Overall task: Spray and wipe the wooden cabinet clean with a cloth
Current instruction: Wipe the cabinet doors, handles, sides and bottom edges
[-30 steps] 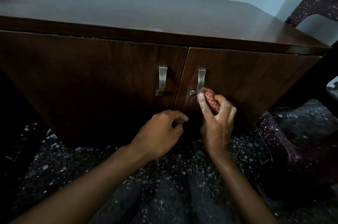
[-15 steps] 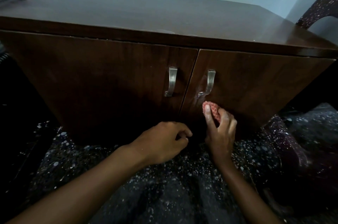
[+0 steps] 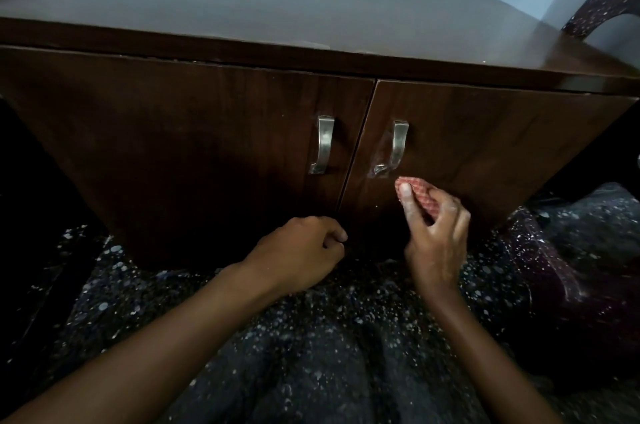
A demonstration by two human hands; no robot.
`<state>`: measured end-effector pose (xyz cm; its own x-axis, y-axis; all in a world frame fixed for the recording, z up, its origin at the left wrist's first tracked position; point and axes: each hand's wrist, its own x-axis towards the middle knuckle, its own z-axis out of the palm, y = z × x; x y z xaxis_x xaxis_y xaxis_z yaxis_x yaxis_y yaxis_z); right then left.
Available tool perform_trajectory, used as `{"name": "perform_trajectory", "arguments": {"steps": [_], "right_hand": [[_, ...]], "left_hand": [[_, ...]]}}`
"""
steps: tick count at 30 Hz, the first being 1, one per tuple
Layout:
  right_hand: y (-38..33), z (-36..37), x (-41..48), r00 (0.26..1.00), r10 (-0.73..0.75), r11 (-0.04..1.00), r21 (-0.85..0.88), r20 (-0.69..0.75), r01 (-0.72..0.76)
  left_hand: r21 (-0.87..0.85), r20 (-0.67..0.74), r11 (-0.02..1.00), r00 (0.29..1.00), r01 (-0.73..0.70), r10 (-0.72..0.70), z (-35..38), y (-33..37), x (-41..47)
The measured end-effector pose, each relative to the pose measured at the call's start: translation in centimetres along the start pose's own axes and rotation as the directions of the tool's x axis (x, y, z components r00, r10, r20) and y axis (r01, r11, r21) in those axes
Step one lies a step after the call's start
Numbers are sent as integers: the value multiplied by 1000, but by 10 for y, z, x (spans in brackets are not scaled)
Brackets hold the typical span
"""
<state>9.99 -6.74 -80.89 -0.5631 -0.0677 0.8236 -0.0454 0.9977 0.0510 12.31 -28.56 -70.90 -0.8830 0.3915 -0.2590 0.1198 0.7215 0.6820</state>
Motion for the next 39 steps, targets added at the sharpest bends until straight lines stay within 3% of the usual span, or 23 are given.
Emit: {"name": "perform_trajectory", "arguments": {"steps": [6,11,13,16,18,21,24,26,31,33,39], "right_hand": [[-29,5,7,994,-96,995,21,-54,97],[-11,2,7,960,-281,959,-54,-18,279],[4,2,3,974,-228,971,-74,-12,227],[13,3,-3,1000,-13,1000,-19,8,13],[6,5,-2,1000,-3,1000,-22,-8,3],[-13,10,-4,980,-197,977,-81,1,197],[-17,19,-19,907,-413,898,-127,78,420],[-5,22,-27,889,-444,880,-132,110,455],[17,12,-26,982,-171,980,-89,75,177],[2,12,-18,990,-136,990,-43,36,137],[-28,31,-23,879,-473,881,18,61,473]], "left_hand": [[-16,7,1000,1000,16,-16,2,-6,4],[22,44,999,999,26,-27,8,-2,10],[28,66,999,997,27,-29,8,-4,11],[15,82,999,996,28,-29,5,-8,9],[23,83,999,996,36,-38,3,-11,9],[51,73,997,995,62,-66,2,-14,11],[91,82,994,994,64,-71,6,-11,15],[111,108,992,992,54,-66,9,-7,17],[48,119,998,992,34,-40,11,-5,18],[35,99,999,995,31,-34,11,-7,19],[98,93,993,992,71,-80,12,-10,23]]}}
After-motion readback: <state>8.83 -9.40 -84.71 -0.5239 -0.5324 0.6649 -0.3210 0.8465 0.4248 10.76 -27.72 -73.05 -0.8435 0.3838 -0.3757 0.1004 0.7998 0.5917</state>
